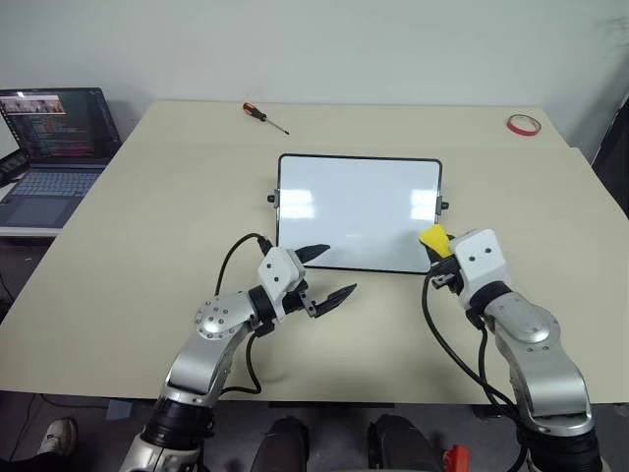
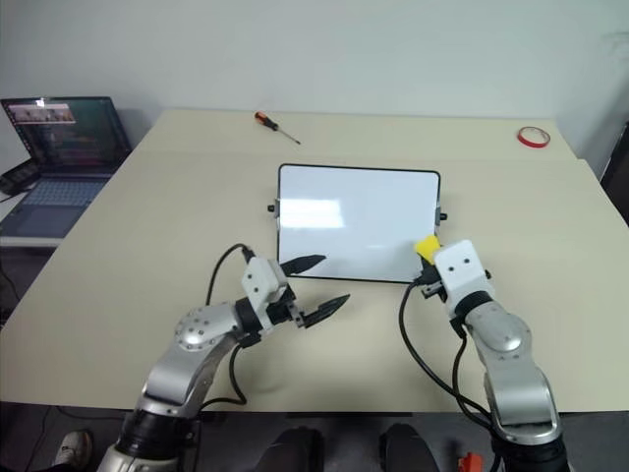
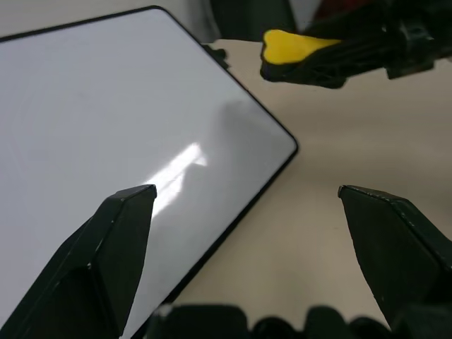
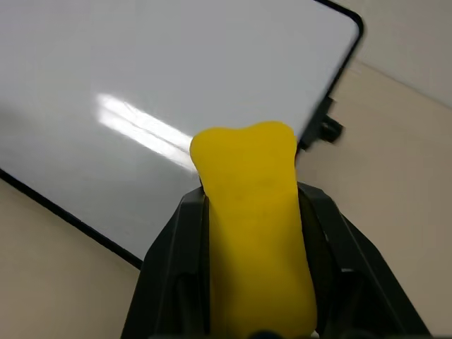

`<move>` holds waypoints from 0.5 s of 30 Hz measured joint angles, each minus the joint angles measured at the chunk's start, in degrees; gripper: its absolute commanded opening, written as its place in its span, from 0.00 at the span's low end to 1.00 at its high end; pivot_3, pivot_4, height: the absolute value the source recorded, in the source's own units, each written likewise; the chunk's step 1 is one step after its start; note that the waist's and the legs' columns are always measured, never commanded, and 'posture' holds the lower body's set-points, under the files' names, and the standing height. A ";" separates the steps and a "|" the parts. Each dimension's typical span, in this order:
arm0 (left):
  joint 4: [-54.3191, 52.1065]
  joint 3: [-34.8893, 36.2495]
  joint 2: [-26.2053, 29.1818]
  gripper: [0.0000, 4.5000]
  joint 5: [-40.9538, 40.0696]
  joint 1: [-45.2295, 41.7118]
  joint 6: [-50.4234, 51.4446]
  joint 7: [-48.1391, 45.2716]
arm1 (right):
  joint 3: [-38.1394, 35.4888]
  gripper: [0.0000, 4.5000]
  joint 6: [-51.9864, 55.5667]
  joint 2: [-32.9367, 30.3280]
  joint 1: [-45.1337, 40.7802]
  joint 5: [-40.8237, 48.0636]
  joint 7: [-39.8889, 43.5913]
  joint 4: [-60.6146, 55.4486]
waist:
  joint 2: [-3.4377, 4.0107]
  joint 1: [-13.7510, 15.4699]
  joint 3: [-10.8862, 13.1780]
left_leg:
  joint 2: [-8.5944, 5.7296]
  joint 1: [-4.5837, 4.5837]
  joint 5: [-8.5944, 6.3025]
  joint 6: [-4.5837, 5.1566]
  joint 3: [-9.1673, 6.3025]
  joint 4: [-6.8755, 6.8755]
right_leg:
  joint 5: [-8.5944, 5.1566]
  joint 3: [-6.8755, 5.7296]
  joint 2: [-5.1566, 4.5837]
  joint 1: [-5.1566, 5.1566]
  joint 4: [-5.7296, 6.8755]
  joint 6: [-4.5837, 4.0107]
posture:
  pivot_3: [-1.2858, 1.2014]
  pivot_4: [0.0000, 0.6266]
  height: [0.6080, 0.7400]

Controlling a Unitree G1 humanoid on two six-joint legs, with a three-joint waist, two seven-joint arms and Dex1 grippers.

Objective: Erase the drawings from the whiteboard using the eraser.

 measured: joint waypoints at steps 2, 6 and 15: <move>4.63 -1.48 -0.73 1.00 -0.46 -4.72 -1.13 -4.81 | -3.06 0.28 5.52 0.75 0.96 0.01 -1.07 -1.18 | 0.00 0.03 0.00 | -0.05 0.00 0.00 0.01 0.04 0.00 | 0.00 0.02 0.04 0.00 0.00 0.01 | 0.52 0.24 1.00; 13.27 -5.32 -3.90 1.00 0.30 -11.69 -5.14 -11.26 | -9.30 0.28 11.24 2.95 0.47 1.52 -2.96 0.44 | 0.00 -0.37 0.00 | -0.04 0.01 0.00 0.02 0.12 0.00 | -0.02 0.09 0.18 -0.02 0.01 0.03 | 0.52 0.24 1.00; 23.67 -8.07 -10.27 1.00 2.72 -19.44 -10.73 -15.08 | -14.93 0.28 12.27 2.94 -4.09 5.59 -4.17 10.20 | 0.02 -0.65 0.01 | 0.01 0.02 0.00 0.05 0.26 0.00 | -0.02 0.25 0.29 -0.09 0.05 0.03 | 0.52 0.24 1.00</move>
